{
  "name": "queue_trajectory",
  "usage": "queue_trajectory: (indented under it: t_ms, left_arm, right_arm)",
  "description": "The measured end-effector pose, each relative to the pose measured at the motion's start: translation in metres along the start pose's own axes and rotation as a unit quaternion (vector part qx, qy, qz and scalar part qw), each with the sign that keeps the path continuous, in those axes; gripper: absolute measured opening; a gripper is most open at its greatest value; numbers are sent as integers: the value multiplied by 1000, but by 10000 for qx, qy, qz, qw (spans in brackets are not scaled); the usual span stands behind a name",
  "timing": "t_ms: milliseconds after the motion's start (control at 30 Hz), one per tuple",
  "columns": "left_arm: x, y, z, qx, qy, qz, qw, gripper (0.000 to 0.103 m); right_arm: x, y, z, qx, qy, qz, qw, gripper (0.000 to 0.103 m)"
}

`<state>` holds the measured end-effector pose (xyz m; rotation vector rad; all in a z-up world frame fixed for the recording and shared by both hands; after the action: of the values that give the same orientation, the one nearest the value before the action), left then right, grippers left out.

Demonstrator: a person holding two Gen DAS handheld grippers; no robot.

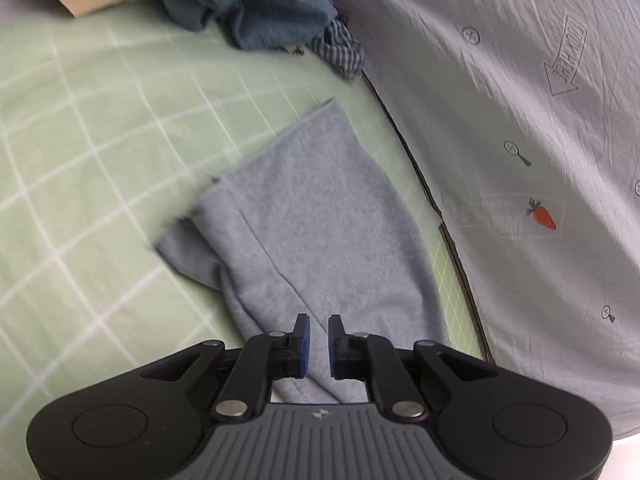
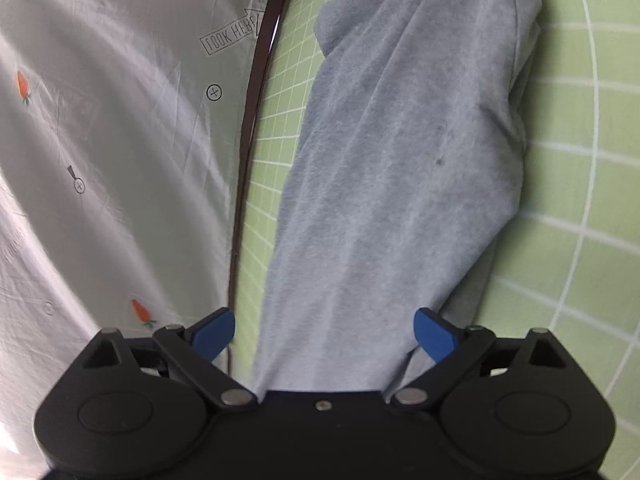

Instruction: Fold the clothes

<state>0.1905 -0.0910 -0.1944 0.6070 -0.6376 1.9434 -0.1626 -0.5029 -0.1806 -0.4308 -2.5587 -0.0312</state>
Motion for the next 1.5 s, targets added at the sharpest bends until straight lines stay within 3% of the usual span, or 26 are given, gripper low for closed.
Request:
queue_trajectory:
  t_ms: [100,267,400,467,567,633,733,833,1000,1100,1267,1500]
  left_arm:
    - [-9,6,5,45,95,-168,9998,11]
    - [-22,22,10,270,375,-567,9973,14]
    - [-35,36,10,426,465,-876,9942,17]
    - [-40,39,9,535,469,-962,9928,17]
    - [-43,37,6,640,425,-924,9928,18]
    - [-43,32,3,757,408,-822,9929,20]
    - [-41,22,-3,958,400,-651,9925,25]
    - [-41,11,-12,1090,344,-526,9921,27]
    - [-43,10,-22,1395,400,-732,9867,31]
    - [-47,20,-17,1349,482,-936,9852,36]
    - [-55,39,-8,1087,338,-1213,9861,36]
    - [-51,42,-9,1202,306,-1298,9838,36]
  right_arm:
    - [-11,8,2,-108,28,-281,9995,89]
    - [-27,22,3,-213,83,-683,9974,86]
    - [-40,27,7,-354,201,-862,9954,72]
    - [-45,27,10,-481,246,-864,9948,69]
    - [-48,26,14,-510,414,-831,9944,60]
    - [-47,25,16,-519,522,-789,9942,49]
    - [-41,22,19,-553,652,-626,9944,42]
    - [-33,16,21,-497,808,-426,9946,41]
    - [-34,13,22,-549,831,-350,9944,44]
    - [-39,12,20,-568,714,-412,9950,54]
    - [-42,14,20,-619,627,-473,9950,54]
    - [-34,17,26,-740,549,-457,9947,54]
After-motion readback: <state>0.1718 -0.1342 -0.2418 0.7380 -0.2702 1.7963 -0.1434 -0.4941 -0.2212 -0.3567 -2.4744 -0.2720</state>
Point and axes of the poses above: each gripper's, at about its wrist camera, not at the fingertips, and x roughly against the way its jaws point, z to its right, y to its underside, the point moved 6 cm from there along -x, roughly the way its jaws point, and after that the axes turned 4 degrees about x, right-handed, at the moved point
